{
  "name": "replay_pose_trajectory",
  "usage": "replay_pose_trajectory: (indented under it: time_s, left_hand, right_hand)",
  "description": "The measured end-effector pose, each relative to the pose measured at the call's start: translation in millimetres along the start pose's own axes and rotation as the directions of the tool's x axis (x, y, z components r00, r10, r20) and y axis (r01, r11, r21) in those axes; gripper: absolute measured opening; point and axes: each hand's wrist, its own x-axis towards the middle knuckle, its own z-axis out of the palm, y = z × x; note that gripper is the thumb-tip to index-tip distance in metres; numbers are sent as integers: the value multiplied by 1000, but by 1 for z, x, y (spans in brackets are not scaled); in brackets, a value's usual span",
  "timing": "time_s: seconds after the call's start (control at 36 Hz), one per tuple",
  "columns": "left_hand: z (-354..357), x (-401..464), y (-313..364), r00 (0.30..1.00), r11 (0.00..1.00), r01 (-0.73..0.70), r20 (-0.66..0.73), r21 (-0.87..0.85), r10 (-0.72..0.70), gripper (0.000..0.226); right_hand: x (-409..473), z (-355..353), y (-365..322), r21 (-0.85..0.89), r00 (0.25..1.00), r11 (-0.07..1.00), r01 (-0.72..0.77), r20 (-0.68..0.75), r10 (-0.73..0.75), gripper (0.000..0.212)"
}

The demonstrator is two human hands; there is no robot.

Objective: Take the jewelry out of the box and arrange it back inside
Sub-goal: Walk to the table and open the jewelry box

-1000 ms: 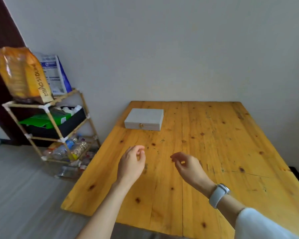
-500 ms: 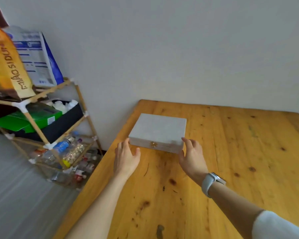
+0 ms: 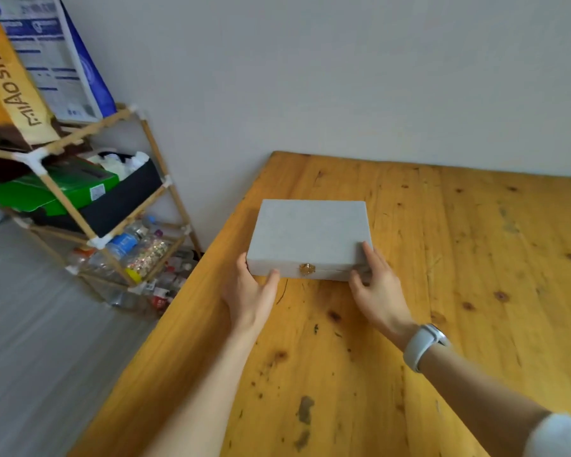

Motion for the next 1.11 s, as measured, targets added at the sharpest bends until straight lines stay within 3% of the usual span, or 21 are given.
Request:
replay_pose_trajectory:
  time_s: [0.11, 0.31, 0.44, 0.5, 0.56, 0.67, 0.83, 0.92, 1.0, 1.11]
  left_hand:
    - [-9, -52, -2, 999, 994, 6, -52, 113, 0, 61]
    - [-29, -155, -29, 997, 995, -25, -68, 92, 31, 64]
    - [-42, -202, -39, 985, 983, -97, -129, 153, 117, 54]
    - [-44, -208, -45, 977, 966, -144, -126, 214, 173, 53]
    - [-43, -211, -45, 972, 942, -166, -113, 293, 206, 62]
    - [-41, -211, -40, 959, 879, -193, -103, 436, 262, 75]
    - [-43, -213, -38, 959, 847, -204, -71, 490, 273, 80]
    - [-42, -213, -37, 962, 853, -199, -70, 482, 263, 78]
    - [-43, -213, -38, 960, 861, -204, -74, 466, 268, 77]
    - [-45, -215, -37, 967, 874, -197, -58, 443, 247, 78]
  right_hand:
    - [-44, -14, -2, 37, 1000, 999, -14, 16, 13, 55]
    - [-142, -37, -1, 106, 1000, 994, -11, -18, 13, 55]
    - [-188, -46, 7, -44, 997, 996, 73, -11, -74, 51]
    - [-196, -44, 8, -336, 971, 918, 209, -42, -237, 48]
    - [-198, -38, 9, -564, 927, 756, 333, 50, -371, 52]
    - [-187, -22, -2, -645, 852, 593, 482, 186, -490, 56]
    - [-167, -12, -5, -769, 773, 411, 490, 166, -612, 26]
    - [-165, -17, -3, -768, 736, 351, 536, 221, -640, 26]
    - [-164, -21, -4, -718, 750, 419, 555, 214, -626, 32]
    - [-169, -26, -10, -535, 823, 686, 493, 30, -567, 27]
